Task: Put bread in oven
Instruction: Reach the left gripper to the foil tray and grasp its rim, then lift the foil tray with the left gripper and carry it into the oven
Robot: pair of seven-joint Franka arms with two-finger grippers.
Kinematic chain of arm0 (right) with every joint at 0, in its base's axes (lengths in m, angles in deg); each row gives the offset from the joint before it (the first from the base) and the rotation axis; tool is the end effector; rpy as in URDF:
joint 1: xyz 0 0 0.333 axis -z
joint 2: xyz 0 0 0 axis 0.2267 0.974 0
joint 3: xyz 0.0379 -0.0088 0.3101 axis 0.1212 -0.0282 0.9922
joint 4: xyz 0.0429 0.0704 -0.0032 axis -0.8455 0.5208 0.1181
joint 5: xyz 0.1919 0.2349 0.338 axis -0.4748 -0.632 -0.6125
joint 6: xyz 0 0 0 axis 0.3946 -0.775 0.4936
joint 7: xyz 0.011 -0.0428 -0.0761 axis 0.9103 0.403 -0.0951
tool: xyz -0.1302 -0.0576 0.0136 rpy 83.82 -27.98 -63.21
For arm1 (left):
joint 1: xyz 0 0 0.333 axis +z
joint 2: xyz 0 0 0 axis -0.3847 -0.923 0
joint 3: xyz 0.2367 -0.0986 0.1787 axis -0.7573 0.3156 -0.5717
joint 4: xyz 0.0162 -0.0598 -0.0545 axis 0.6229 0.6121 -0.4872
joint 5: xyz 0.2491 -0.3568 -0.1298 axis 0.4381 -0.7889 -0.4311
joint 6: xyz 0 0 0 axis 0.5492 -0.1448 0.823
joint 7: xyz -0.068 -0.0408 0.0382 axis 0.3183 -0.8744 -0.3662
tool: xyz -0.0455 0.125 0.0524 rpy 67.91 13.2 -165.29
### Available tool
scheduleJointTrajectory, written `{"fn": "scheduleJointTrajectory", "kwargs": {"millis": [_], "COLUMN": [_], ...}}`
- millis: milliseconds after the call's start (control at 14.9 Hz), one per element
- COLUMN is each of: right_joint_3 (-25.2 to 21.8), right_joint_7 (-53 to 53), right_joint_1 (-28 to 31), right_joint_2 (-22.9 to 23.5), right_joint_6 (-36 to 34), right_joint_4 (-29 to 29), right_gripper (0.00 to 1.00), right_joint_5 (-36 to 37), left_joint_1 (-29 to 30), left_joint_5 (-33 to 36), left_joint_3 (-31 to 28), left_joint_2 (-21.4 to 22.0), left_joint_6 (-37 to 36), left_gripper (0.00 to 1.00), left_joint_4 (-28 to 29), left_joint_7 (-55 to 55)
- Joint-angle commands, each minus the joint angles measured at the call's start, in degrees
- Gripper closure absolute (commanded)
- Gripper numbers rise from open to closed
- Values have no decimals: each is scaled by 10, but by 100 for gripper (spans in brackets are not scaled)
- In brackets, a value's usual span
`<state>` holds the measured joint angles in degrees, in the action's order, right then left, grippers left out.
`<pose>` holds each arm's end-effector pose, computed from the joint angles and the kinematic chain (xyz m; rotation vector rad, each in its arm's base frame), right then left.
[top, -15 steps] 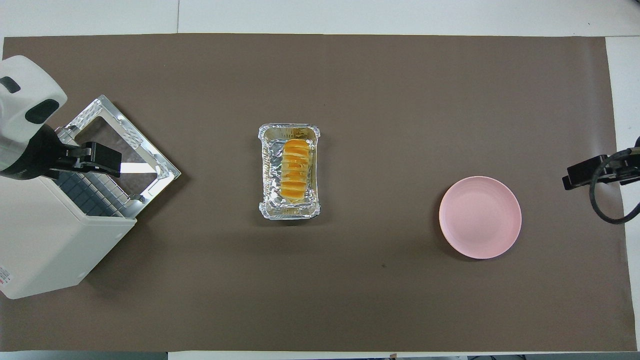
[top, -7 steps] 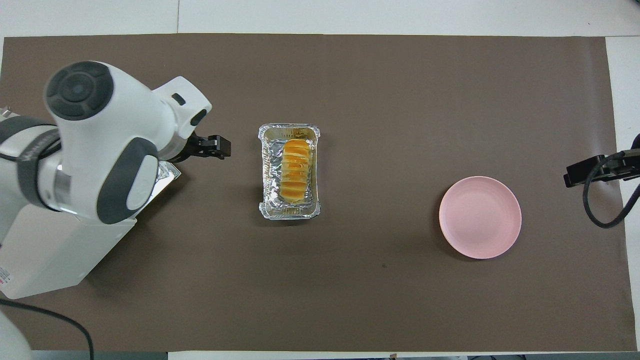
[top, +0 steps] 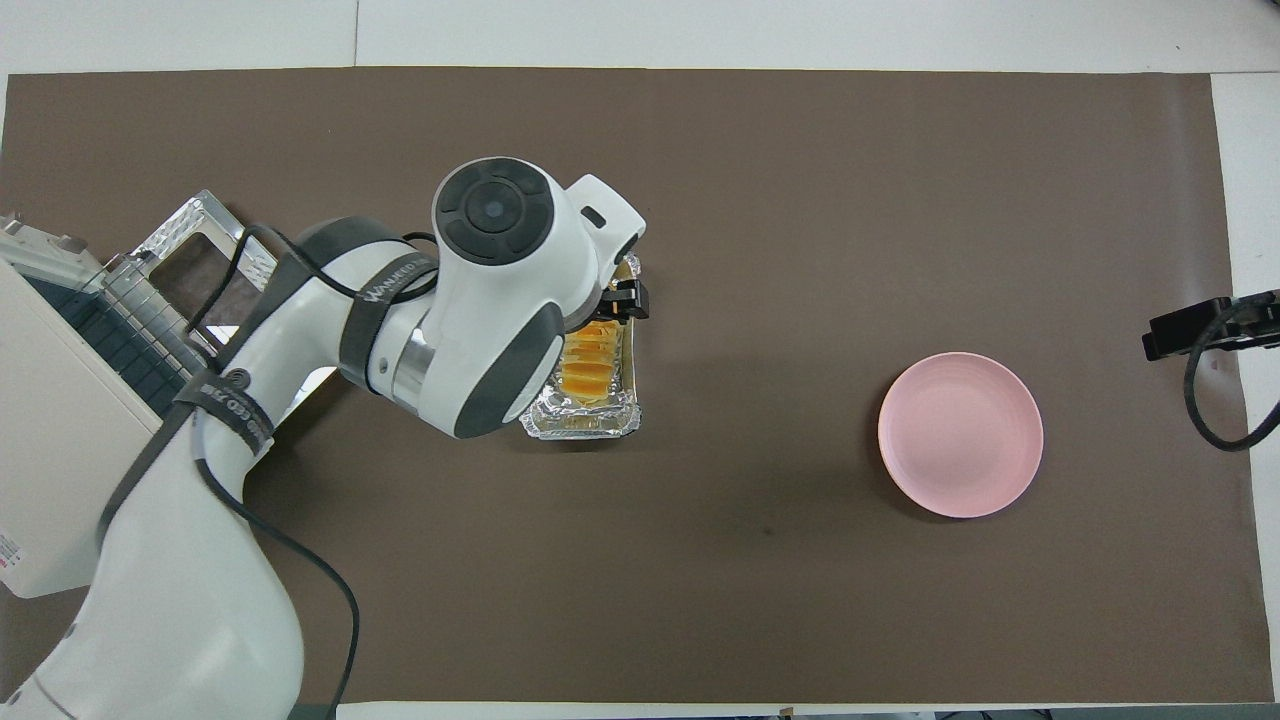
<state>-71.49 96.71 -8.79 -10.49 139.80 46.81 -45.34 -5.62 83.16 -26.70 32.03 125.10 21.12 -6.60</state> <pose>0.5895 -0.0480 0.5587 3.1124 0.1126 -0.1237 0.5830 -0.4388 0.3391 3.0929 -0.0657 -0.0042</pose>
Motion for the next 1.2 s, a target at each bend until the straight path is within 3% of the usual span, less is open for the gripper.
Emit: {"fn": "scheduleJointTrajectory", "kwargs": {"millis": [0, 268, 736, 870, 936, 1003, 1137], "right_joint_3": [9, 9, 9, 9, 9, 9, 9], "right_joint_7": [4, 6, 6, 6, 6, 6, 6], "right_joint_1": [12, 9, 9, 9, 9, 10, 9], "right_joint_2": [-4, -8, -11, -11, -11, -11, -11], "right_joint_6": [6, -2, -21, -21, -21, -21, -21], "right_joint_4": [2, 7, 10, 10, 10, 10, 10], "right_gripper": [0, 0, 0, 0, 0, 0, 0], "right_joint_5": [-7, -3, -4, -4, -4, -4, -4], "left_joint_1": [-39, -56, -74, -75, -75, -74, -74], "left_joint_5": [31, 37, 42, 49, 50, 50, 50], "left_joint_3": [-11, -12, -14, -14, -15, -15, -28], "left_joint_2": [-62, -80, -99, -106, -105, -105, -103], "left_joint_6": [21, 37, 41, 44, 43, 38, 5], "left_gripper": [0, 1, 36, 52, 70, 96, 100], "left_joint_4": [-33, -32, -27, -27, -27, -27, -32], "left_joint_7": [63, 86, 113, 119, 119, 120, 119]}}
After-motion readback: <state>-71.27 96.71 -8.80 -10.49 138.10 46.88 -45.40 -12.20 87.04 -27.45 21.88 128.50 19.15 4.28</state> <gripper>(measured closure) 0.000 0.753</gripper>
